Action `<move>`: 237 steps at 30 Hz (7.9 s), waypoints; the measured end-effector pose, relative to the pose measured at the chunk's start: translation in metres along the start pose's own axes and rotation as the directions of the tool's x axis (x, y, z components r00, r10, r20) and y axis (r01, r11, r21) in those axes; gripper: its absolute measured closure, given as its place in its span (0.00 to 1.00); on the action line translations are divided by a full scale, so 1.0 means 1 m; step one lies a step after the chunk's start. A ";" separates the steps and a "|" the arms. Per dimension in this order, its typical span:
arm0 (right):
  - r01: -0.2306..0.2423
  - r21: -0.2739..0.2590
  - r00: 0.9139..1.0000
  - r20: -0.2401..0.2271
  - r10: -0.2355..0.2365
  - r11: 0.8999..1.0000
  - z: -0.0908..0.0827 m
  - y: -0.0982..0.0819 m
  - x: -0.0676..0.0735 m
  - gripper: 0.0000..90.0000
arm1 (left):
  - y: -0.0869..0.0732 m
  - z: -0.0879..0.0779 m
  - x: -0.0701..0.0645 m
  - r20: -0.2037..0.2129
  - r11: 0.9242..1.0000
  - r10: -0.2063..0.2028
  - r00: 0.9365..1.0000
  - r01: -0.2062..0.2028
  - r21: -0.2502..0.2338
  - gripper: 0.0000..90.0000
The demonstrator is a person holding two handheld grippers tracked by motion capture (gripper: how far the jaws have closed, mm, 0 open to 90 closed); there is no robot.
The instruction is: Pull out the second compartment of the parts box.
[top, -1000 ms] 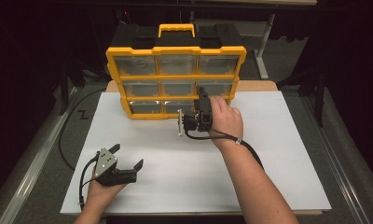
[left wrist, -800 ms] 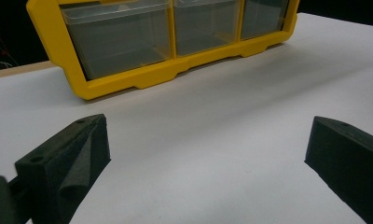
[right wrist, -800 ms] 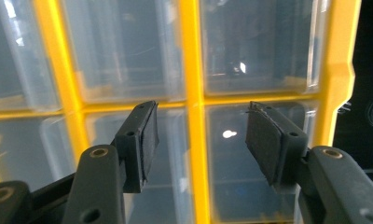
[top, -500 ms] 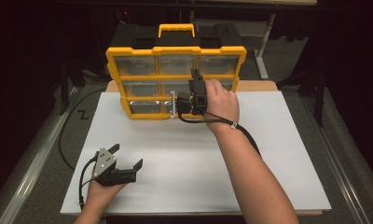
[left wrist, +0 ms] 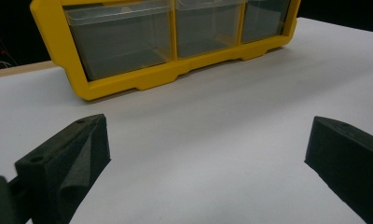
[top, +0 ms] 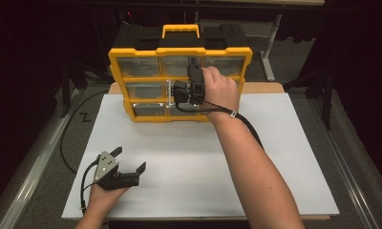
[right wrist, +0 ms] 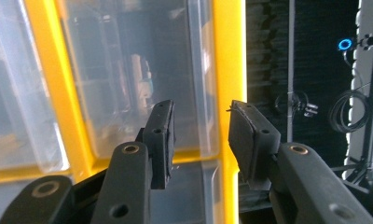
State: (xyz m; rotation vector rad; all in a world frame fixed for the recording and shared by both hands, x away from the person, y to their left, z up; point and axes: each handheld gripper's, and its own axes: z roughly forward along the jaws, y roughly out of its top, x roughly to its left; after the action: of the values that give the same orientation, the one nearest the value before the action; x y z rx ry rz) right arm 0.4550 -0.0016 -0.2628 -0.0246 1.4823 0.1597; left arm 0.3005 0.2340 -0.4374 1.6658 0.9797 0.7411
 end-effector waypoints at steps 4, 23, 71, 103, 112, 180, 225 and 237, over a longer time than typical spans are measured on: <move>0.014 0.014 1.000 0.001 -0.014 1.000 0.010 0.003 0.000 0.74 | 0.000 0.000 0.000 -0.001 1.000 -0.003 1.000 0.003 0.000 0.01; 0.031 -0.002 0.999 0.029 -0.031 1.000 0.008 0.004 0.001 0.89 | 0.000 0.000 0.001 0.002 1.000 -0.001 1.000 0.001 -0.004 0.01; 0.041 -0.033 0.995 -0.088 -0.044 0.999 -0.044 0.003 -0.013 0.78 | 0.002 0.000 -0.001 0.001 1.000 0.003 1.000 -0.003 -0.011 0.01; 0.090 -0.080 0.996 0.002 -0.091 0.993 -0.075 0.000 -0.005 0.89 | 0.002 0.000 0.000 -0.001 1.000 0.000 1.000 0.000 -0.013 0.01; 0.084 -0.082 0.996 0.003 -0.084 0.993 -0.078 0.002 -0.005 0.89 | 0.002 -0.001 0.000 -0.001 1.000 0.001 1.000 -0.001 -0.013 0.01; 0.086 0.001 0.955 -0.283 -0.082 0.996 -0.162 -0.151 0.138 0.56 | -0.001 -0.001 0.000 -0.062 1.000 0.013 0.998 -0.013 0.008 0.01; 0.042 0.075 0.934 -0.357 -0.013 0.996 -0.170 -0.198 0.143 0.01 | 0.001 -0.004 0.001 -0.044 1.000 -0.003 0.999 0.002 -0.009 0.01; -0.292 0.244 0.840 -0.398 0.370 0.925 -0.162 -0.214 0.136 0.01 | 0.001 -0.004 0.002 -0.042 1.000 -0.006 0.999 0.006 -0.007 0.01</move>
State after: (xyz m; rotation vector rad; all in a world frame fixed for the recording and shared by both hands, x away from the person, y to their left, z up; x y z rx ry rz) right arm 0.3318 -0.2194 -0.4302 0.3657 1.9424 0.3224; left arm 0.2984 0.2368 -0.4353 1.6466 1.0108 0.7775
